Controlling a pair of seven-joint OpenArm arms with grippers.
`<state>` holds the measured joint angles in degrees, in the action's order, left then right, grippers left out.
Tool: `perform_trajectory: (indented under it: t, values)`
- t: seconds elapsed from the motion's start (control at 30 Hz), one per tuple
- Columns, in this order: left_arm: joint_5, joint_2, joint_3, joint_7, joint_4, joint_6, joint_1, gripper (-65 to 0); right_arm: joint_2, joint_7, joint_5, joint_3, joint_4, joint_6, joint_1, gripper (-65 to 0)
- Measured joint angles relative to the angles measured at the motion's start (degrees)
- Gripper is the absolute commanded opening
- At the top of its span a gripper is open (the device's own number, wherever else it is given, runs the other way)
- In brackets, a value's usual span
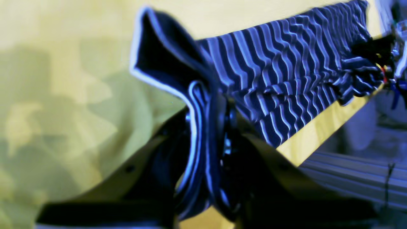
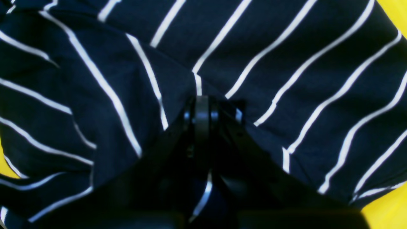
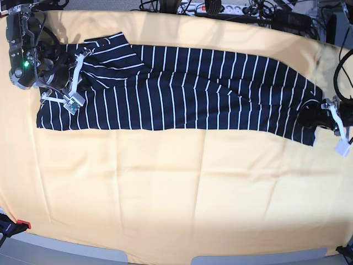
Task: Fold the T-shirt properly
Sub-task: 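Lift the hem end with the left gripper and fold it toward the right gripper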
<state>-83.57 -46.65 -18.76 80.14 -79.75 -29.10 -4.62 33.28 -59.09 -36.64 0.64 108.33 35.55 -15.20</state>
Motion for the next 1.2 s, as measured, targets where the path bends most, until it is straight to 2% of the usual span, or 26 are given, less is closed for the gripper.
perform_trajectory:
  t: [0.23,0.57,0.63,0.73,0.87,1.07,1.1,1.2]
  values:
    - [-0.04,7.89,0.00,-0.24,-8.87,-0.70,0.00,-65.0,0.00,0.00,0.07,0.00,0.00,0.00,0.00,-65.0]
    - [0.02,20.98,0.72,-0.79,-9.31,-2.21,0.13,-65.0,0.02,0.00,0.02,0.00,0.00,-0.02,0.00,-65.0]
    - [0.13,23.17,1.92,-0.83,-9.31,-3.52,0.17,-65.0,0.02,0.00,0.04,0.00,0.00,-0.02,0.00,-65.0]
    - [0.55,26.18,4.33,-2.08,-9.31,-4.44,0.22,-65.0,0.00,0.00,0.02,0.00,0.00,-0.02,0.00,-65.0]
    - [6.29,29.73,6.38,-5.11,-9.31,-4.42,0.22,-65.0,0.02,-0.02,-0.35,0.00,0.00,-0.02,0.00,-65.0]
    - [8.33,34.10,9.25,-5.38,-9.25,-4.59,0.33,-65.0,0.02,-0.02,-0.26,0.00,0.00,-0.02,0.02,-65.0]
    - [9.11,34.80,9.86,-5.42,-9.25,-6.10,0.31,-65.0,0.02,0.00,-0.31,0.00,0.00,0.00,0.00,-65.0]
    - [11.06,36.26,10.62,-5.84,-9.25,-6.54,0.33,-65.0,0.00,-0.02,-0.37,0.00,0.00,0.00,0.00,-65.0]
